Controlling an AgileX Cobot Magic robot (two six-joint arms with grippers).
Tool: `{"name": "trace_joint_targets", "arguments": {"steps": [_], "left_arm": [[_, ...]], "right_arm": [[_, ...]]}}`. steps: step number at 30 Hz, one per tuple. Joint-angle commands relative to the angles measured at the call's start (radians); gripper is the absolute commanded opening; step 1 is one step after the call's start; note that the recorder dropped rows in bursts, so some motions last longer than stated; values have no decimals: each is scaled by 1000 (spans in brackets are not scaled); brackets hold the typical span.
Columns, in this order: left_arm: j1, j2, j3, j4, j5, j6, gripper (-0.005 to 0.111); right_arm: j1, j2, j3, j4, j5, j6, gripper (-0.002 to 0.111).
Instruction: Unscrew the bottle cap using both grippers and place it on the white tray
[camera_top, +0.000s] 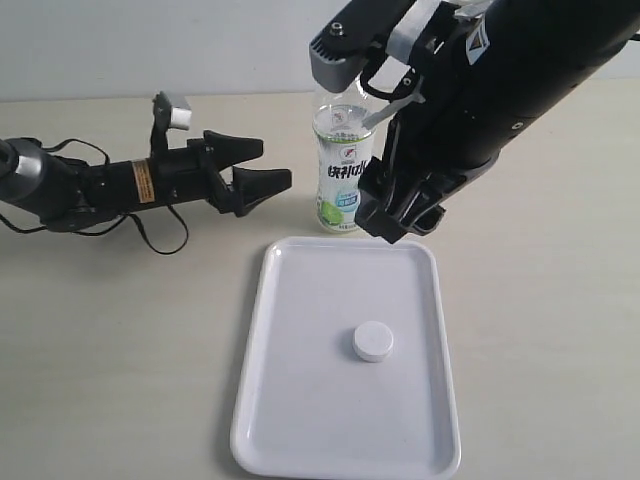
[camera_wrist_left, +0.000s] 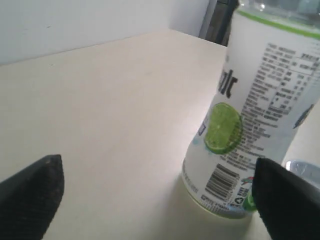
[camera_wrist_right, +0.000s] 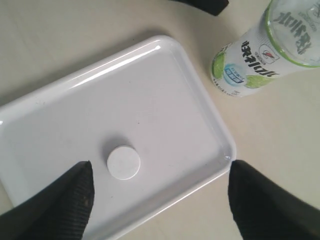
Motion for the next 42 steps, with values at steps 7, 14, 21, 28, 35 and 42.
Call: {"name": "trace_joint_targets", "arguments": {"steps": [7, 14, 21, 28, 35, 42], "left_arm": [[127, -42, -3, 247, -13, -284, 79], [161, -139, -3, 462, -13, -492, 1], [170, -339, 105, 493, -13, -666, 0], [221, -644, 480, 259, -13, -450, 0], [221, -969, 977, -80, -13, -105, 0], [221, -1302, 1293, -358, -13, 29, 0]], "right_arm": [[1, -8, -7, -34, -16, 75, 67], [1, -126, -4, -377, 70, 403, 18], [1, -524, 151, -403, -53, 542, 0], [1, -965, 411, -356, -167, 632, 0], [1, -1208, 530, -330, -179, 650, 0], [1, -1322, 530, -314, -182, 652, 0]]}}
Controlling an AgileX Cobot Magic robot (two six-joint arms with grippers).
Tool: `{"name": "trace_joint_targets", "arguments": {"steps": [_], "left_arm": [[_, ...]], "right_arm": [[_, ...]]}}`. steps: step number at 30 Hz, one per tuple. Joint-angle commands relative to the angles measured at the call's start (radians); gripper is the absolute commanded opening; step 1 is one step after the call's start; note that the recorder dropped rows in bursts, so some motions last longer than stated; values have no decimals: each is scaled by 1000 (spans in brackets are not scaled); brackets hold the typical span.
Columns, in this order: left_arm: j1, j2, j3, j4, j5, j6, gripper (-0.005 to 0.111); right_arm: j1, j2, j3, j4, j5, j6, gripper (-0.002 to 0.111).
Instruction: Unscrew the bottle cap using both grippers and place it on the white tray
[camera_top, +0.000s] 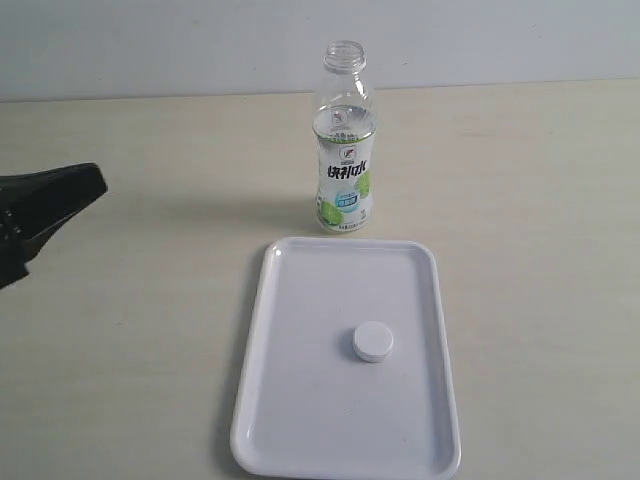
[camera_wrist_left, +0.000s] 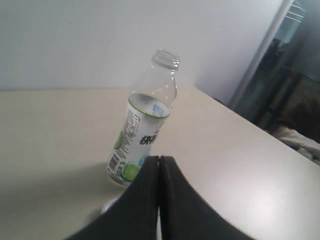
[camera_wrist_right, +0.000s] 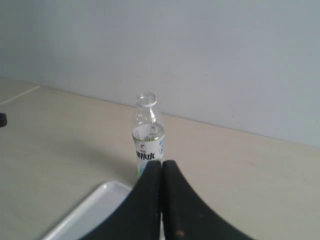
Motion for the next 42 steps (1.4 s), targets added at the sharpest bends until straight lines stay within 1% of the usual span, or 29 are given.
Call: {"name": "trace_joint_targets", "arguments": {"steps": [1, 2, 3, 4, 6, 7, 8, 10, 11, 13, 15, 16, 18, 23, 38, 40, 42], "left_arm": [[1, -207, 167, -228, -8, 63, 0], [1, -255, 203, -282, -8, 70, 0], [1, -301, 203, -345, -8, 88, 0], [1, -336, 203, -336, -8, 96, 0], [1, -421, 203, -305, 117, 111, 0], [1, -453, 203, -318, 156, 127, 0], [1, -489, 203, -353, 223, 138, 0], [1, -554, 203, -475, 356, 166, 0], [1, -581, 203, -583, 410, 207, 0], [1, -620, 203, -699, 467, 282, 0], [1, -651, 203, -712, 509, 319, 0], [1, -666, 203, -696, 537, 301, 0], [1, -668, 203, -676, 542, 301, 0], [1, -668, 203, -673, 542, 305, 0], [1, -668, 203, -673, 542, 305, 0], [1, -668, 203, -673, 542, 305, 0], [1, -668, 203, -673, 542, 305, 0]], "right_arm": [[1, -49, 6, 13, -15, 3, 0], [1, -48, 6, 13, -13, 3, 0], [1, -48, 6, 13, -8, 3, 0], [1, -48, 8, 13, -4, 3, 0], [1, -48, 14, 13, -4, 5, 0], [1, -48, 19, 11, -4, 8, 0], [1, -48, 18, 6, -4, 8, 0], [1, -48, 18, -3, -21, 8, 0], [1, -48, 18, -13, -38, 8, 0], [1, -48, 18, -15, -55, 8, 0], [1, -46, 22, -15, -48, 8, 0], [1, -46, 42, -30, -39, 8, 0], [1, -46, 59, -47, -39, 8, 0], [1, -50, 66, 8, -39, 8, 0], [1, -50, 60, 3, -38, 8, 0], [-15, -74, 68, -10, -101, 52, 0], [-118, -137, 142, -77, -266, 54, 0]]}}
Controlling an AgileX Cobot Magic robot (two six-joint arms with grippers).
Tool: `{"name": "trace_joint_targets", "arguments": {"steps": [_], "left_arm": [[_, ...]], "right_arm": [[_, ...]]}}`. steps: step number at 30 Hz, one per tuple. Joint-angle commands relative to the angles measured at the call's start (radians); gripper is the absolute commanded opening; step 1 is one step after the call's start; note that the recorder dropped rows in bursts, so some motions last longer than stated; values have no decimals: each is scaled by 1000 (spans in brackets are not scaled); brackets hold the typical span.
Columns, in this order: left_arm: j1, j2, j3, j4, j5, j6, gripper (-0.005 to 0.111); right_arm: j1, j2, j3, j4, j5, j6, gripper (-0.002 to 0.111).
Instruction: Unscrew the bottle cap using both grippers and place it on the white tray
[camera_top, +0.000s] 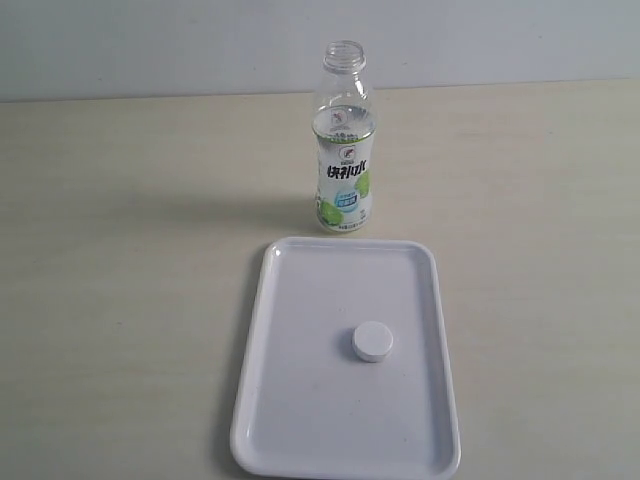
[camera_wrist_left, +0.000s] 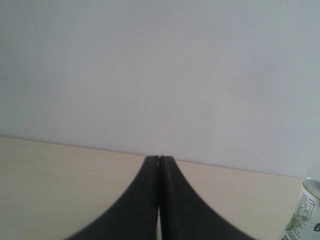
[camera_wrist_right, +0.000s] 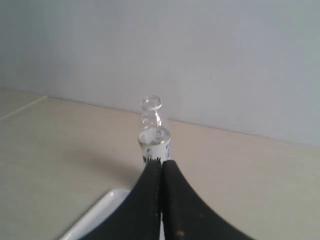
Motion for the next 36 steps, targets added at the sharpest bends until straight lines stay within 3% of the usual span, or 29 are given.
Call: {"name": "trace_joint_targets", "arguments": {"steps": [1, 4, 7, 12, 19, 33, 36], "left_arm": [[1, -6, 3, -3, 2, 4, 0], [1, -6, 3, -3, 2, 4, 0], [1, -6, 3, -3, 2, 4, 0], [1, -6, 3, -1, 2, 4, 0], [1, -6, 3, -2, 2, 4, 0], [1, -6, 3, -2, 2, 4, 0], [1, -6, 3, -2, 2, 4, 0]], "right_arm": [[-181, -106, 128, -109, -288, 21, 0], [-343, -145, 275, -182, -481, 26, 0], [-473, -145, 400, -182, -562, 26, 0], [-586, -145, 520, -120, -616, 86, 0], [-635, -145, 551, -68, -621, 115, 0], [-638, -145, 551, -63, -611, 123, 0], [-638, -145, 551, 111, -611, -91, 0]]}}
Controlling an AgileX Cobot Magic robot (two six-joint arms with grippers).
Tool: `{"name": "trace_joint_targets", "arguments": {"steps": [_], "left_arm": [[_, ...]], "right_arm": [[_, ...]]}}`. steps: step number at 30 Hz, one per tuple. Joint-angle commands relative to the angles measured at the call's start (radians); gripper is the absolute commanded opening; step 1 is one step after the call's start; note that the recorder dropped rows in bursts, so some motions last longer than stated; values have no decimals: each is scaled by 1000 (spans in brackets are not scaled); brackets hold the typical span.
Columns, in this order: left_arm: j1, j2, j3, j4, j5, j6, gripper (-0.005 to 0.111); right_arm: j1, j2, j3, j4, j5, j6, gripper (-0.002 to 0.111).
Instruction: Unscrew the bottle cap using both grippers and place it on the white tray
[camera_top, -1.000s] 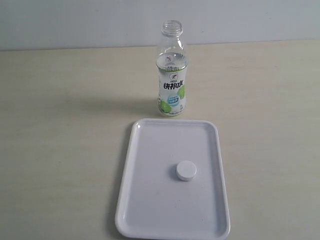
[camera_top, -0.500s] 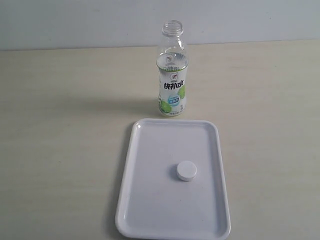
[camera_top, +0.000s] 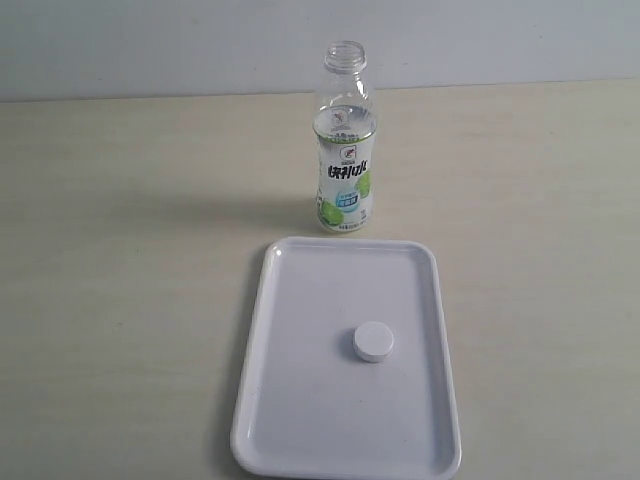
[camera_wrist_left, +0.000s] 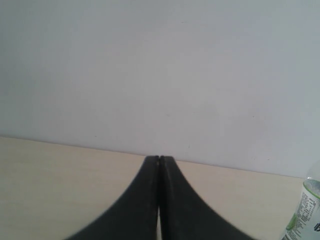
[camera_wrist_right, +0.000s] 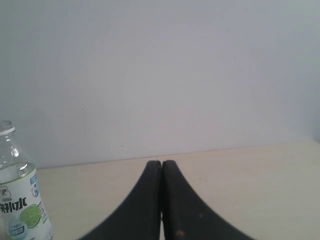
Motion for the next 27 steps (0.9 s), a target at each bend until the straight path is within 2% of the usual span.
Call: {"name": "trace_joint_targets", "arguments": {"steps": [1, 2, 4, 9, 27], "left_arm": [[1, -6, 3, -2, 1, 4, 0], [1, -6, 3, -2, 1, 4, 0], [1, -6, 3, -2, 1, 4, 0], [1, -6, 3, -2, 1, 4, 0], [1, -6, 3, -2, 1, 4, 0]], "right_arm": [[-7, -5, 4, 243, -5, -302, 0], [-7, -5, 4, 311, -1, -396, 0], [-7, -5, 4, 337, 9, -461, 0], [-7, -5, 4, 340, 59, -430, 0], [-7, -5, 4, 340, 59, -428, 0]]}}
